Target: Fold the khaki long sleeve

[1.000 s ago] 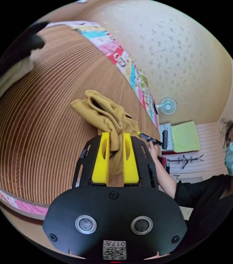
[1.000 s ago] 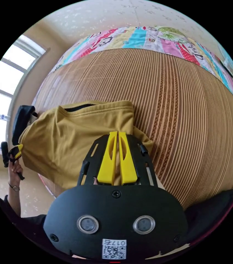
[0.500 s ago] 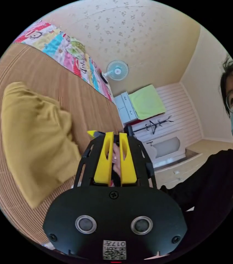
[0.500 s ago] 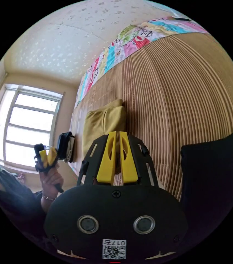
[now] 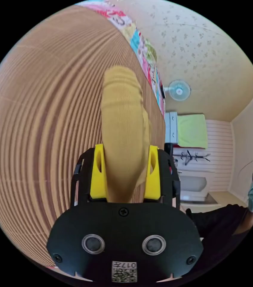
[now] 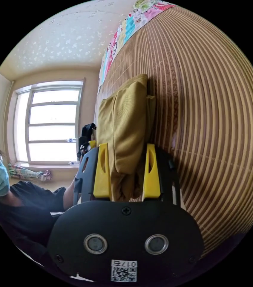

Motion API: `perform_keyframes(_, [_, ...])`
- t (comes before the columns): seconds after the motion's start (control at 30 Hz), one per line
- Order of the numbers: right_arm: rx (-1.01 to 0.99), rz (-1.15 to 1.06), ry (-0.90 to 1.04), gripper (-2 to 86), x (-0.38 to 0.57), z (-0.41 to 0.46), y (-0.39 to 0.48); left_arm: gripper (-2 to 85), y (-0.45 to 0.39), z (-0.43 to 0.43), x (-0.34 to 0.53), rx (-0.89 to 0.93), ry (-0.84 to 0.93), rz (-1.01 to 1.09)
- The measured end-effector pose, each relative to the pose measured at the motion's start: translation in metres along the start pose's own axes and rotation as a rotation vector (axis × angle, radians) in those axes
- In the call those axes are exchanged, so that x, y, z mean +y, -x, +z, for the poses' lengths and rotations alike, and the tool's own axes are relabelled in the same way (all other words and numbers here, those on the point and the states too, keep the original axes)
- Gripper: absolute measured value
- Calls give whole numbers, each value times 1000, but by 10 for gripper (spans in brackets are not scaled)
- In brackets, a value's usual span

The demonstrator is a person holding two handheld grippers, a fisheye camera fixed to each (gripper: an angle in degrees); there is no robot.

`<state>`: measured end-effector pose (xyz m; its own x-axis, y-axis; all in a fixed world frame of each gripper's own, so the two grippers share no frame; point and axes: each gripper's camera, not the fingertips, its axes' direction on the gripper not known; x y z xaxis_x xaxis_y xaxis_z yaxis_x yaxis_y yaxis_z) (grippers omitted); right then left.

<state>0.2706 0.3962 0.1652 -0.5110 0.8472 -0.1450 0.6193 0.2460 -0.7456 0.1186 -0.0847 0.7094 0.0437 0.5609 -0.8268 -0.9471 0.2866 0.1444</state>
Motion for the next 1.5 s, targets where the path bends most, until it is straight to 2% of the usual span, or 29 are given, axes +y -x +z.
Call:
perform_keyframes(0.13, [1, 68, -15, 143, 4, 1, -7, 130, 10, 8, -4, 29, 98, -47])
perform_keyframes(0.3, [45, 51, 157, 115, 15, 55, 36, 110, -12, -46, 38, -71, 75, 32])
perform_keyframes(0.5, [-124, -13, 191, 99, 28, 169, 139, 106, -46, -200, 99, -205, -6, 84])
perform_keyframes(0.7, [-346, -135, 152, 99, -7, 288, 292, 107, -80, -434, 113, -320, -127, 159])
perform_keyframes(0.8, [-345, -190, 109, 98, -42, 340, 360, 118, -79, -525, 107, -426, -217, 158])
perform_keyframes(0.87, [-275, -186, 102, 90, -64, 370, 383, 141, -40, -566, 94, -499, -286, 35])
perform_keyframes(0.9, [-192, -155, 129, 77, -78, 387, 389, 148, -27, -571, 91, -521, -303, 1])
perform_keyframes(0.97, [-147, -154, 160, 51, -90, 398, 393, 177, 27, -564, 88, -654, -352, -161])
perform_keyframes(1.07, [-143, -232, 225, 23, -83, 386, 382, 198, 85, -509, 99, -783, -282, -303])
perform_keyframes(1.1, [-68, -231, 267, 18, -75, 376, 369, 196, 92, -500, 105, -777, -285, -314])
perform_keyframes(1.17, [53, -218, 322, 13, -58, 351, 342, 183, 85, -488, 147, -722, -456, -327])
perform_keyframes(1.23, [158, -165, 347, 10, -38, 313, 306, 169, 72, -477, 178, -685, -518, -324])
perform_keyframes(1.33, [294, 25, 342, 7, -1, 233, 242, 159, 36, -445, 231, -663, -566, -284])
perform_keyframes(1.4, [344, 160, 264, 7, 32, 159, 210, 135, 10, -413, 261, -620, -560, -239])
perform_keyframes(1.5, [370, 250, 126, 9, 70, 73, 195, 96, -26, -341, 288, -479, -459, -148])
